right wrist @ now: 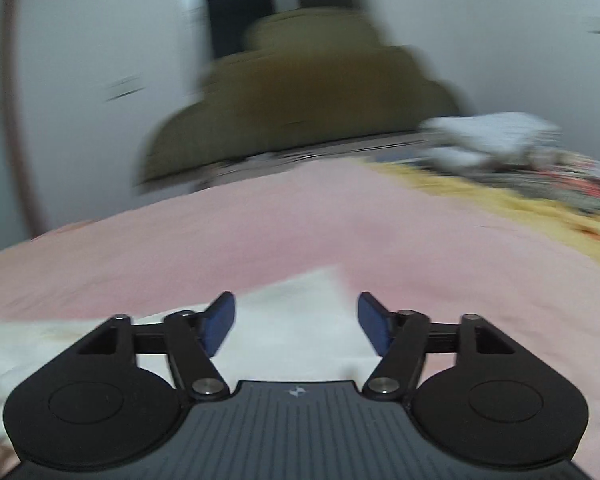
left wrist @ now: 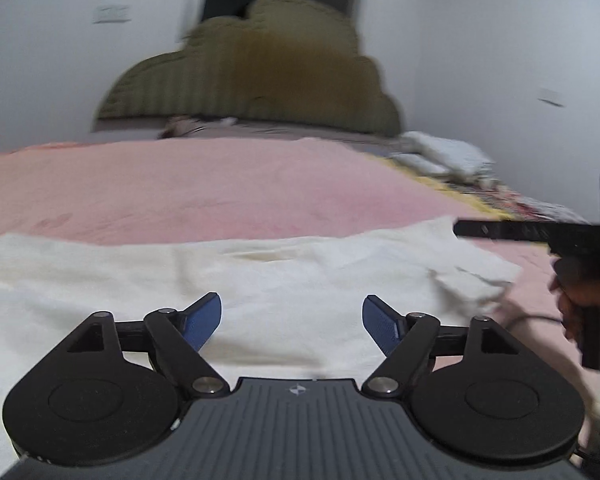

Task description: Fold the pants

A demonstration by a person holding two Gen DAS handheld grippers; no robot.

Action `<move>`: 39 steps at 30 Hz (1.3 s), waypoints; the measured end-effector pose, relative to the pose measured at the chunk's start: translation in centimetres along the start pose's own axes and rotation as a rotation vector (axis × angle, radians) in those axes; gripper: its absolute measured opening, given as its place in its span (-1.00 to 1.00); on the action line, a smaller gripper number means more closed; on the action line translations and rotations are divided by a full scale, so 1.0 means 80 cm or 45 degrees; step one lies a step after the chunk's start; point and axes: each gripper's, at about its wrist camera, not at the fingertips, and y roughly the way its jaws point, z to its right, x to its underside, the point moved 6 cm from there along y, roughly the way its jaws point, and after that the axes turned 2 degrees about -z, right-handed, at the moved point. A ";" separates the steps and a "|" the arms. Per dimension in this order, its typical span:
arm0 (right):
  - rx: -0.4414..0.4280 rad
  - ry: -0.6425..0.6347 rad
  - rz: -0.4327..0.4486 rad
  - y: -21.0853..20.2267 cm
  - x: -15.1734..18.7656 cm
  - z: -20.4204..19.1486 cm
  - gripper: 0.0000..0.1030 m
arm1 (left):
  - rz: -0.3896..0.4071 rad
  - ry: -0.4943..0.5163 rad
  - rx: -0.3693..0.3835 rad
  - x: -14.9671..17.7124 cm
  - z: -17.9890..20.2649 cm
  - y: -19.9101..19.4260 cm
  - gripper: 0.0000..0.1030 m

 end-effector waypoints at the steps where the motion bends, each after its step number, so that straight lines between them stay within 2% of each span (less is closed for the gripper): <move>1: -0.051 -0.052 -0.044 0.016 0.005 -0.022 0.43 | -0.030 -0.017 -0.062 0.000 -0.011 0.005 0.56; 4: -0.033 -0.117 -0.174 0.059 0.024 -0.043 0.43 | -0.114 -0.018 -0.161 0.009 -0.035 0.014 0.56; 6: -0.031 -0.107 -0.314 0.076 0.045 -0.034 0.46 | -0.135 -0.013 -0.166 0.017 -0.042 0.016 0.58; 7: -0.055 -0.155 -0.267 0.072 0.052 -0.033 0.49 | -0.129 -0.016 -0.158 0.020 -0.046 0.015 0.62; 9: -0.027 -0.196 -0.226 0.060 0.061 -0.032 0.92 | -0.140 0.004 -0.156 0.022 -0.045 0.017 0.74; 10: 0.012 -0.178 -0.223 0.058 0.061 -0.028 1.00 | -0.148 0.027 -0.159 0.022 -0.041 0.020 0.87; 12: 0.013 -0.158 -0.237 0.060 0.061 -0.028 1.00 | -0.174 0.063 -0.173 0.024 -0.036 0.024 1.00; 19: 0.028 -0.140 -0.256 0.065 0.061 -0.024 1.00 | -0.168 0.018 -0.166 0.029 -0.045 0.023 0.99; 21: 0.098 -0.109 -0.232 0.064 0.055 -0.029 1.00 | -0.170 0.017 -0.172 0.029 -0.046 0.023 1.00; 23: 0.075 -0.118 -0.196 0.060 0.045 -0.047 1.00 | -0.173 0.030 -0.192 0.030 -0.045 0.022 1.00; 25: -0.010 -0.226 -0.215 0.067 0.038 -0.082 1.00 | -0.167 0.031 -0.233 0.028 -0.043 0.019 0.94; 27: -0.005 -0.411 -0.254 0.081 0.040 -0.116 1.00 | -0.167 0.009 -0.233 0.021 -0.043 0.014 0.91; 29: 0.056 -0.585 -0.262 0.095 0.048 -0.141 1.00 | -0.166 -0.022 -0.150 0.006 -0.044 0.009 0.89; 31: 0.068 -0.603 -0.233 0.100 0.048 -0.147 1.00 | -0.164 -0.023 -0.089 -0.015 -0.045 0.008 0.86; 33: 0.029 -0.510 -0.242 0.103 0.047 -0.137 1.00 | -0.163 0.068 -0.033 -0.037 -0.043 0.013 0.84; 35: -0.014 -0.399 -0.248 0.103 0.048 -0.118 1.00 | -0.176 0.269 0.005 -0.057 -0.037 0.024 0.82; 38: -0.090 -0.228 -0.270 0.103 0.048 -0.091 1.00 | -0.117 0.666 0.021 -0.073 -0.033 0.041 0.81; 39: -0.100 -0.189 -0.266 0.103 0.047 -0.085 1.00 | -0.140 0.758 0.015 -0.076 -0.035 0.050 0.69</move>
